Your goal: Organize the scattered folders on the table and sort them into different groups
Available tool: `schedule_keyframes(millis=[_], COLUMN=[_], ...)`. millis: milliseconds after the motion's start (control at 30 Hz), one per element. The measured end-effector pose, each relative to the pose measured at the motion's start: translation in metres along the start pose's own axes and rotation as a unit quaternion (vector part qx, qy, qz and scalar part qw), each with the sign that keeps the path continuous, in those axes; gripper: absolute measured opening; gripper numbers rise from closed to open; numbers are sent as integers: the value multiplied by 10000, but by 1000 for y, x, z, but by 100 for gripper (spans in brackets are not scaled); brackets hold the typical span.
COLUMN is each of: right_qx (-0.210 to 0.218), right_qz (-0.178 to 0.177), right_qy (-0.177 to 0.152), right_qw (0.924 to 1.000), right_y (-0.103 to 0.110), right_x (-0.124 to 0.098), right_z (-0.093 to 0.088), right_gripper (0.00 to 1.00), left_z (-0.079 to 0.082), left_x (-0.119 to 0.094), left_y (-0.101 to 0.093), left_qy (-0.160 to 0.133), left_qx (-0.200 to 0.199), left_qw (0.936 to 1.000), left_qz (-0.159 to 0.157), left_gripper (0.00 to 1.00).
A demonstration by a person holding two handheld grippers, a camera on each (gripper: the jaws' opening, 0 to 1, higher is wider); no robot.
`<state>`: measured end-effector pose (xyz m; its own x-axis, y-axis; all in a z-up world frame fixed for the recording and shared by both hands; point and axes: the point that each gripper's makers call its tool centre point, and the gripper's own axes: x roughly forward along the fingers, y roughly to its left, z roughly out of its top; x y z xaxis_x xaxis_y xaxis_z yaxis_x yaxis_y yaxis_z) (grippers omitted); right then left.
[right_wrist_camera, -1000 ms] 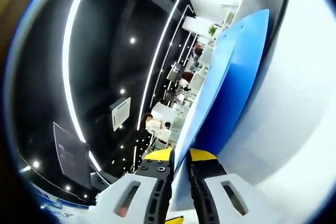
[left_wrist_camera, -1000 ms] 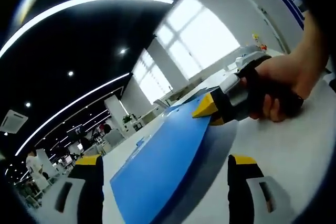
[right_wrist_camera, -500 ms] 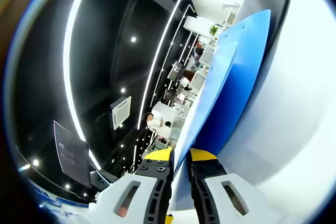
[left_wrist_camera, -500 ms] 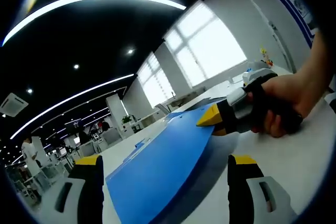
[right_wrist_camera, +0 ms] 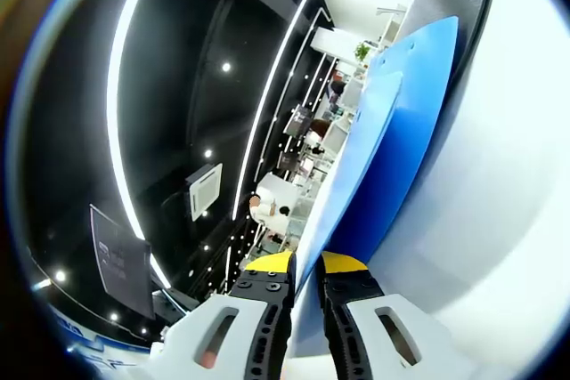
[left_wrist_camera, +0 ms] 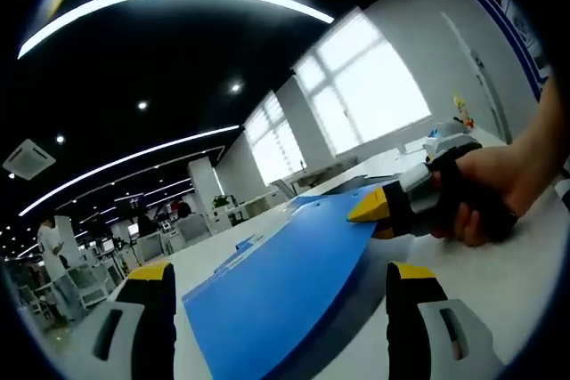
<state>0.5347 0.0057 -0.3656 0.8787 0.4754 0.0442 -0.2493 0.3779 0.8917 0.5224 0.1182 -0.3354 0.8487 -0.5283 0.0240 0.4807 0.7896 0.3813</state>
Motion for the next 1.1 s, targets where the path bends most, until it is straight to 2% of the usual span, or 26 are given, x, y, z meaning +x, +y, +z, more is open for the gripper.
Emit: schedule_keyframes(millis=[533,1100], right_qx=[143,571], right_qz=[-8,86], right_qy=[23,21], right_qw=[9999,9983], right_y=[0,0], right_x=[-1,-4], right_z=[0,3], right_gripper=[8,5], left_z=[-6,-7], left_x=[1,1], left_y=[0,0], left_qy=[106,118], left_qx=[-94,-174], left_qw=[9999,9998], left_qz=[-13,-21], left_gripper=[99,98])
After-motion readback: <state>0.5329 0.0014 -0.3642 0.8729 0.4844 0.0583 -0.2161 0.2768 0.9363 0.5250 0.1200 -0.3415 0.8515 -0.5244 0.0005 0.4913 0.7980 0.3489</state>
